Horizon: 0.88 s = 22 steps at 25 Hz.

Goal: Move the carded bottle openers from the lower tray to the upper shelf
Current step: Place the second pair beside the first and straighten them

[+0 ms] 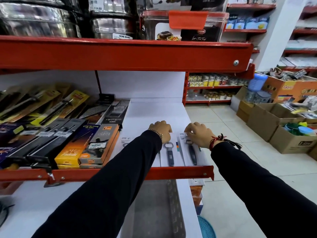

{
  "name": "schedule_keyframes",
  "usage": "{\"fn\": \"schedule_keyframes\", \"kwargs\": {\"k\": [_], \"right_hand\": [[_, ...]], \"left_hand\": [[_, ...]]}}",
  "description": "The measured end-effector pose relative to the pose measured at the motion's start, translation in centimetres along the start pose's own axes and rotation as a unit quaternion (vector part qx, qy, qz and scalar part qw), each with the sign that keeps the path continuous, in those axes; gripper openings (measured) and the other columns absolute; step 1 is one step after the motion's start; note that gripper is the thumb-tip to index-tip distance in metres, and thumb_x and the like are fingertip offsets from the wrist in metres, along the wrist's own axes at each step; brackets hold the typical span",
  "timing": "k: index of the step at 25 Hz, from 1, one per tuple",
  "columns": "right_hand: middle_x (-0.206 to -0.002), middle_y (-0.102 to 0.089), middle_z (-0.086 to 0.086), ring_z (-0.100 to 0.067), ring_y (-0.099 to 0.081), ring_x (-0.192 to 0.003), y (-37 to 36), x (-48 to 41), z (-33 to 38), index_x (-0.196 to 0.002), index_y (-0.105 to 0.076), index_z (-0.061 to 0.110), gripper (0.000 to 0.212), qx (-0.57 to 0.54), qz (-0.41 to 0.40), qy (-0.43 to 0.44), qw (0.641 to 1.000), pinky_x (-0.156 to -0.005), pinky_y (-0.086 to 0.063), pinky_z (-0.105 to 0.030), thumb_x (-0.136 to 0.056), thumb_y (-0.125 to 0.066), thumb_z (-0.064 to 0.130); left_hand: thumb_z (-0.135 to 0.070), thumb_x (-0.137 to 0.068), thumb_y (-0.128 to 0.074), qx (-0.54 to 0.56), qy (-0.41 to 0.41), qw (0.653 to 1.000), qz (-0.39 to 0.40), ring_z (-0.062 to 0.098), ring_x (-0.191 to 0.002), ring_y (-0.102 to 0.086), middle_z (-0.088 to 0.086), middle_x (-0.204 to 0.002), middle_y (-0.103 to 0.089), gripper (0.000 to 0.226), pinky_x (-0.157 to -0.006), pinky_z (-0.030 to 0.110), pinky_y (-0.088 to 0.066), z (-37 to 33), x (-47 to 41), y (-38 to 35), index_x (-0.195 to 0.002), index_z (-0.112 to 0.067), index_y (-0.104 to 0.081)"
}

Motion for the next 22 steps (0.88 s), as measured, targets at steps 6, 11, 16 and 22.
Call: {"fn": "schedule_keyframes", "kwargs": {"k": [6,11,16,22], "right_hand": [[-0.142,-0.048,-0.006,-0.032,-0.040,-0.133,-0.4,0.8,0.3,-0.131,-0.057,0.031,0.038,0.024,0.028,-0.009,0.999,-0.106,-0.029,-0.047,-0.096,-0.040,0.032],[-0.143,-0.050,0.001,-0.030,-0.043,-0.132,0.9,1.9,4.0,-0.132,-0.054,0.035,0.038,0.019,0.021,0.044,0.999,-0.105,-0.029,-0.046,-0.096,-0.045,0.040],[-0.152,-0.045,0.011,-0.022,-0.039,-0.141,-0.6,3.4,9.7,-0.136,-0.050,0.042,0.052,0.032,0.093,0.122,0.988,-0.116,-0.014,-0.049,-0.087,-0.056,0.058],[-0.155,-0.043,0.009,-0.022,-0.031,-0.147,-2.8,4.8,11.9,-0.139,-0.049,0.042,0.070,0.075,0.161,0.138,0.974,-0.118,0.004,-0.059,-0.076,-0.062,0.069]], "left_hand": [[-0.017,-0.095,-0.043,-0.023,-0.015,1.000,0.000,0.022,-0.133,-0.049,-0.003,-0.139,-0.059,0.042,-0.113,0.040,-0.028,0.9,2.1,0.1,-0.132,-0.028,-0.059],[-0.023,-0.094,-0.045,-0.090,0.051,0.994,0.020,0.021,-0.144,-0.038,-0.003,-0.149,-0.051,0.047,-0.124,0.052,0.001,4.9,5.8,3.0,-0.141,-0.031,-0.051],[-0.033,-0.091,-0.050,-0.173,0.106,0.968,0.151,0.017,-0.156,-0.009,-0.010,-0.159,-0.038,0.060,-0.118,0.063,0.018,8.9,9.8,4.2,-0.149,-0.037,-0.040],[-0.048,-0.068,-0.075,-0.135,0.109,0.958,0.227,0.022,-0.148,-0.033,-0.005,-0.160,-0.036,0.094,-0.123,0.047,-0.022,11.1,10.8,2.9,-0.152,-0.032,-0.037]]}}
Point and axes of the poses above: each hand's wrist, its own x-axis away from the middle knuckle, its own y-axis out of the back of the hand, z = x × y, the point moved 7 cm from there along -x, towards the middle knuckle
